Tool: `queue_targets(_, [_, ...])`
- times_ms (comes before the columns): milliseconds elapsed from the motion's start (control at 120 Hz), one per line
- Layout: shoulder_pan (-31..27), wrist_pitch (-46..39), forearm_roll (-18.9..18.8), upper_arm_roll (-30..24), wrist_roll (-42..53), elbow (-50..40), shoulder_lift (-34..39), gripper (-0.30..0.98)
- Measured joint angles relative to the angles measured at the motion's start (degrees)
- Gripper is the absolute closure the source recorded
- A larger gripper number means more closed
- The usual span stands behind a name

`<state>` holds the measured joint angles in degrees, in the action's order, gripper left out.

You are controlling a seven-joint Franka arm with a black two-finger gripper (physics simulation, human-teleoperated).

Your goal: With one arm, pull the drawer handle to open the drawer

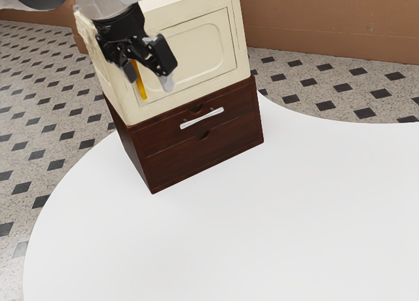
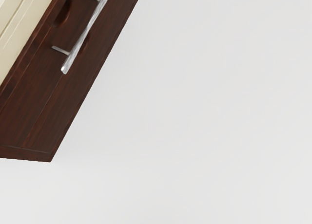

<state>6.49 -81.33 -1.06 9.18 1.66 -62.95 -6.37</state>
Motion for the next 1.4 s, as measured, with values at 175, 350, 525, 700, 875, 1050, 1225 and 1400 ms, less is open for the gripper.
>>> queue_targets(175, [0.97,-1.98,-0.05,-0.12,0.12,0.0,-1.72,0.0])
queue_targets(350, [1.39,-4.11,-0.6,-0.27,0.4,-0.01,-4.9,0.0])
queue_targets(525, [2.71,-8.09,-0.72,-0.47,0.7,-0.18,-7.84,0.0])
queue_targets(700, [4.75,-11.27,-1.23,-0.89,1.26,-0.18,-10.14,0.0])
queue_targets(875, [4.69,-15.87,-3.51,-0.91,6.72,-0.33,-12.71,0.0])
queue_targets(1050, [4.02,-19.17,-4.39,-0.78,12.22,-3.34,-13.54,0.0])
queue_targets(1225, [3.59,-20.94,-4.7,-0.49,16.36,-4.08,-15.08,0.0])
queue_targets(1400, [3.08,-22.8,-6.24,0.36,19.43,-4.81,-15.59,0.05])
